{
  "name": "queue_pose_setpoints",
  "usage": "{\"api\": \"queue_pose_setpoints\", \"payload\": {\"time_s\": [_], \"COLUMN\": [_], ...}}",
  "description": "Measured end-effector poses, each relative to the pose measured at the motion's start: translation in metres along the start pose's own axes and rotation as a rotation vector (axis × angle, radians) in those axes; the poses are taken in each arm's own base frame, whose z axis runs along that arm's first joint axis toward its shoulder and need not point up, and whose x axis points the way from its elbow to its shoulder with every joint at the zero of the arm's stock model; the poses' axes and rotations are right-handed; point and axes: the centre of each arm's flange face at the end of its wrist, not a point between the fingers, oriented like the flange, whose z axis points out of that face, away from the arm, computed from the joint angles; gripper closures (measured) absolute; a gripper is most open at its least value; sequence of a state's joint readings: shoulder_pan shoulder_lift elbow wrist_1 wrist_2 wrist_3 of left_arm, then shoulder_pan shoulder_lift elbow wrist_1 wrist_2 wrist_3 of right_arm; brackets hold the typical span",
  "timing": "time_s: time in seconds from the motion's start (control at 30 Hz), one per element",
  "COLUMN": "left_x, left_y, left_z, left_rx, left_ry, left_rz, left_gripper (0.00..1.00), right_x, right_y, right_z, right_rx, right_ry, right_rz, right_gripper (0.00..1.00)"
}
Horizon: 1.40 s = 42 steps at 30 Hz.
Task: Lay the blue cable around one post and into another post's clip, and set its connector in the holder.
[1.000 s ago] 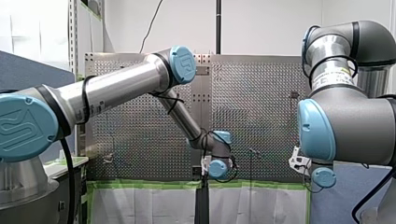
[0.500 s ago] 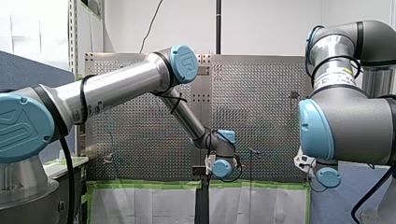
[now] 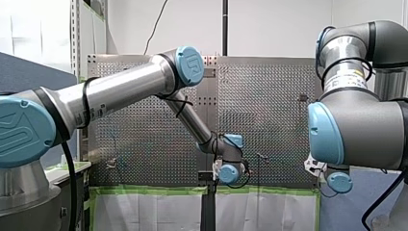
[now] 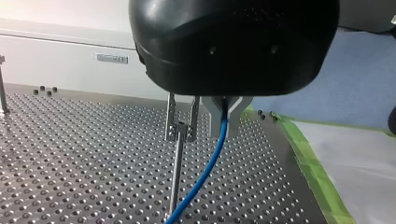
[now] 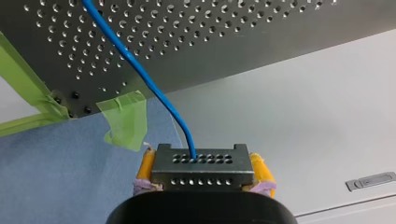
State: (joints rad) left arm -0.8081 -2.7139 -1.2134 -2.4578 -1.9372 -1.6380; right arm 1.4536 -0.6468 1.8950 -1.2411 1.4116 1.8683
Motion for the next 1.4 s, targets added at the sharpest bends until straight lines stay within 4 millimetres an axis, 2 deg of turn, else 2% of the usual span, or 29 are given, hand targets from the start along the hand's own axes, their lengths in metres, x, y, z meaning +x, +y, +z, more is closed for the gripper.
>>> {"api": "queue_pose_setpoints", "payload": {"time_s": [0.5,0.83,1.13,1.4], "left_x": [-0.001,0.011,0.006,0.007], "left_y": [0.013,0.015,0.018,0.027], "left_z": [0.010,0.016,0.024,0.028], "left_rx": [0.009,0.025,0.022,0.009], "left_ry": [0.009,0.035,0.031,0.035], "left_rz": [-0.035,-0.052,-0.072,-0.080], "left_gripper": [1.00,1.00,1.00,1.00], "right_x": [0.002,0.005,0.005,0.011], "right_y": [0.000,-0.003,-0.004,-0.003], "right_z": [0.006,0.015,0.018,0.032], "right_rx": [0.015,0.021,0.025,0.023], "right_ry": [0.009,0.009,0.012,0.017], "right_rz": [0.010,0.010,0.009,0.007], "right_gripper": [1.00,1.00,1.00,1.00]}}
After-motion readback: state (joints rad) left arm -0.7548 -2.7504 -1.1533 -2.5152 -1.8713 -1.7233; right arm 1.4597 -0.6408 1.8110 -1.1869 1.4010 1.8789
